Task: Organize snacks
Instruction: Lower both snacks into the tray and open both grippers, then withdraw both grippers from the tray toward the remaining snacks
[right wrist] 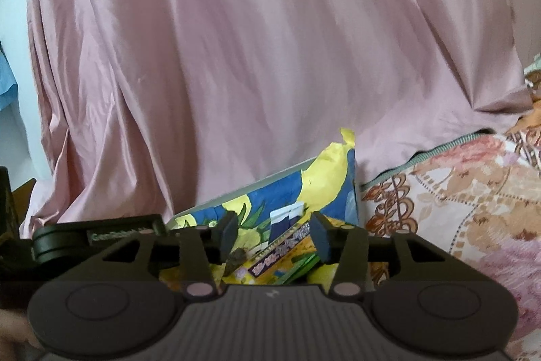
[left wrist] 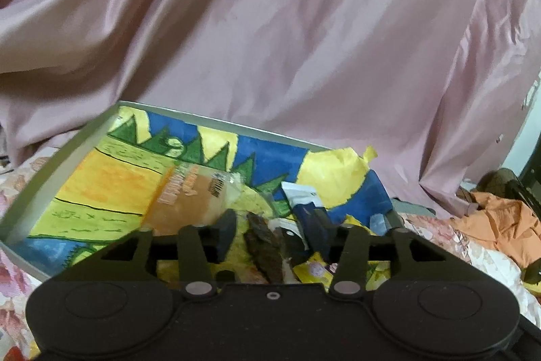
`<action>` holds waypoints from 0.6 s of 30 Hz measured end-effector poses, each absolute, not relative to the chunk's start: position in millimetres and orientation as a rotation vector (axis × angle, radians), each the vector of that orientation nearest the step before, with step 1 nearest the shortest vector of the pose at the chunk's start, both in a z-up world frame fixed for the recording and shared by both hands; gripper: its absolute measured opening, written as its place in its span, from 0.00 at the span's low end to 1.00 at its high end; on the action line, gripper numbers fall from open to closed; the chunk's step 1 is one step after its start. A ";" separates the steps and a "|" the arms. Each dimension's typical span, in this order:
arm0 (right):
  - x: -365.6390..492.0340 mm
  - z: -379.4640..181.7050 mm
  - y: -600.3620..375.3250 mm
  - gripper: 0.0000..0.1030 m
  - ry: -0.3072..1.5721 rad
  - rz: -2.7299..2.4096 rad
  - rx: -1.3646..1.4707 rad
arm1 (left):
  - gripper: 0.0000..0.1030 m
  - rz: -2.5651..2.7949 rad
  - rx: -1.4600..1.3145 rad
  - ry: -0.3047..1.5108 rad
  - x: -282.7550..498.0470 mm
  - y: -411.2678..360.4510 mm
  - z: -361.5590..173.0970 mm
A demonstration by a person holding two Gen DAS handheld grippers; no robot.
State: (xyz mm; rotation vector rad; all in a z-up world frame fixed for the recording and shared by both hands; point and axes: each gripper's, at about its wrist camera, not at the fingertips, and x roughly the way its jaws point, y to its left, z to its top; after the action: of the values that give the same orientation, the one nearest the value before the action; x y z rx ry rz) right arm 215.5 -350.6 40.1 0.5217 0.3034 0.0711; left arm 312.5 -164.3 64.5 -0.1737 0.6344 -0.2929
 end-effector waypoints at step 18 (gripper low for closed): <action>181.4 76.0 -329.9 0.98 0.200 0.114 0.382 | 0.99 -0.182 -0.202 0.490 258.1 -116.5 102.5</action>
State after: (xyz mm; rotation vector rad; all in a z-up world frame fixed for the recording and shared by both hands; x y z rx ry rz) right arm 181.4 -329.9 76.0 0.3821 0.1999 0.1144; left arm 258.1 -116.5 102.5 -0.2019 0.4897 -0.1825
